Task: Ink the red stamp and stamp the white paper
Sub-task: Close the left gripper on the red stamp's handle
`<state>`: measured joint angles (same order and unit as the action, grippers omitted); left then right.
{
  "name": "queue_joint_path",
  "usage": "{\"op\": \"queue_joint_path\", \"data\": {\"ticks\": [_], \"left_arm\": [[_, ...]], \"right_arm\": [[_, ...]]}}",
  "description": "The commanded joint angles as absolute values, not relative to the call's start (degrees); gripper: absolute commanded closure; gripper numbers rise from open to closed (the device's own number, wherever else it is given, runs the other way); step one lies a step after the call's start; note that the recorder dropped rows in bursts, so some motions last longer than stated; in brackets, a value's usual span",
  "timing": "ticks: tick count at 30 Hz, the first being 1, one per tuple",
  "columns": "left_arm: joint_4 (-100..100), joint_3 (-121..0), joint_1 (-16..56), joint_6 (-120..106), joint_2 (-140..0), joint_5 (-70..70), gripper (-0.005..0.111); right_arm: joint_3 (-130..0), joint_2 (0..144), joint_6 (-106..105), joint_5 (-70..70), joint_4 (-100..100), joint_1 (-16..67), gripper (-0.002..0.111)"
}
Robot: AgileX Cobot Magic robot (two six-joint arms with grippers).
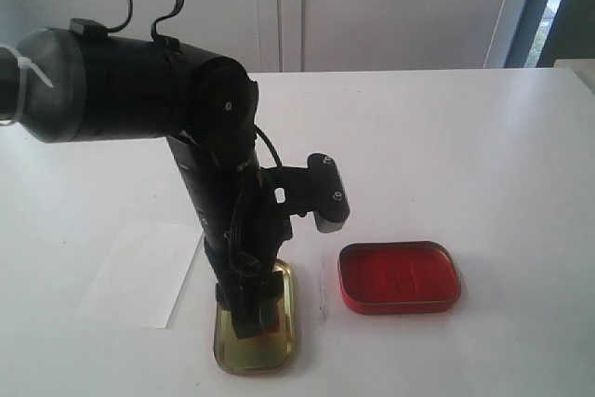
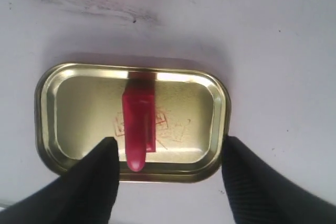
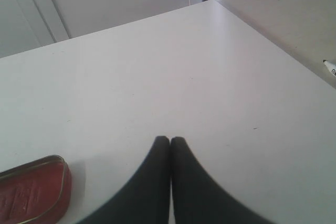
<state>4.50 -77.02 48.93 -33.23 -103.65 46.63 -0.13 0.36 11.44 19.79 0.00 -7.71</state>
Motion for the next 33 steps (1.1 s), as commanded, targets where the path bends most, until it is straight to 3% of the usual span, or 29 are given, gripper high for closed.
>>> {"op": "queue_joint_path", "data": {"ticks": [1, 33], "left_arm": [[4.26, -76.64, 49.32, -33.45, -103.42, 45.12, 0.045], [4.62, -76.64, 46.92, -34.96, -109.28, 41.62, 0.045]], "right_arm": [[0.00, 0.00, 11.42, 19.62, 0.00, -7.98, 0.108], [0.00, 0.00, 11.42, 19.62, 0.00, -7.98, 0.108]]}}
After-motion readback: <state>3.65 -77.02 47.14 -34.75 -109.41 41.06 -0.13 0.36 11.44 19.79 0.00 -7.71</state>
